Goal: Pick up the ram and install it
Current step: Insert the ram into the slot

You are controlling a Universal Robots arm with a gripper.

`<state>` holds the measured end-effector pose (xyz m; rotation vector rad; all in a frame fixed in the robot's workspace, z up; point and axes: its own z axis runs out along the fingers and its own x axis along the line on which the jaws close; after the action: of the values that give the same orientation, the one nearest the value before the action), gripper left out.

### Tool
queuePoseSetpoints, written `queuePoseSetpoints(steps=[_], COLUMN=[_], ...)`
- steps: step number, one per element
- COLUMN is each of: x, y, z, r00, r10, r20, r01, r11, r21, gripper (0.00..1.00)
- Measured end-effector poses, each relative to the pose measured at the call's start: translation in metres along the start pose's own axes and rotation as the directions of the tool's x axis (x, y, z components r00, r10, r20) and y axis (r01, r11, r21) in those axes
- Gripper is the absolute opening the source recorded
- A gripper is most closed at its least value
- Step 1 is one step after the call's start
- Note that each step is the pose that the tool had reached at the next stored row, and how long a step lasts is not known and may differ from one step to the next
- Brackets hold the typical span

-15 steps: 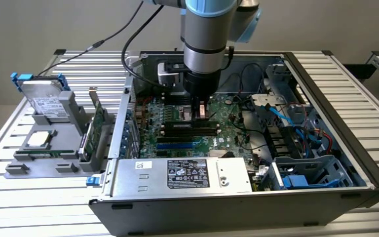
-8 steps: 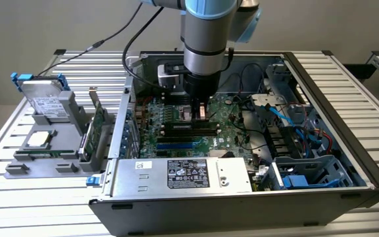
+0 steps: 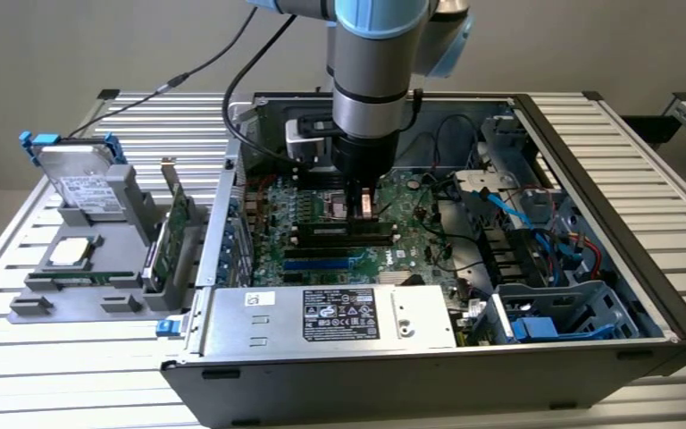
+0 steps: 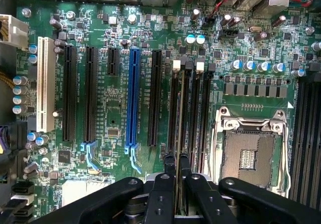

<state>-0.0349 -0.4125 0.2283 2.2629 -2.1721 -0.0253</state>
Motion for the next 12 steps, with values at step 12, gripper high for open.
queuePoseSetpoints(steps=[12], x=[0.0011], y=[0.0001], z=[0.0016], r00=[1.0], r10=[-0.005], r20=[-0.0005], r01=[0.005], r11=[1.0], r21=[0.0], gripper=[0.13])
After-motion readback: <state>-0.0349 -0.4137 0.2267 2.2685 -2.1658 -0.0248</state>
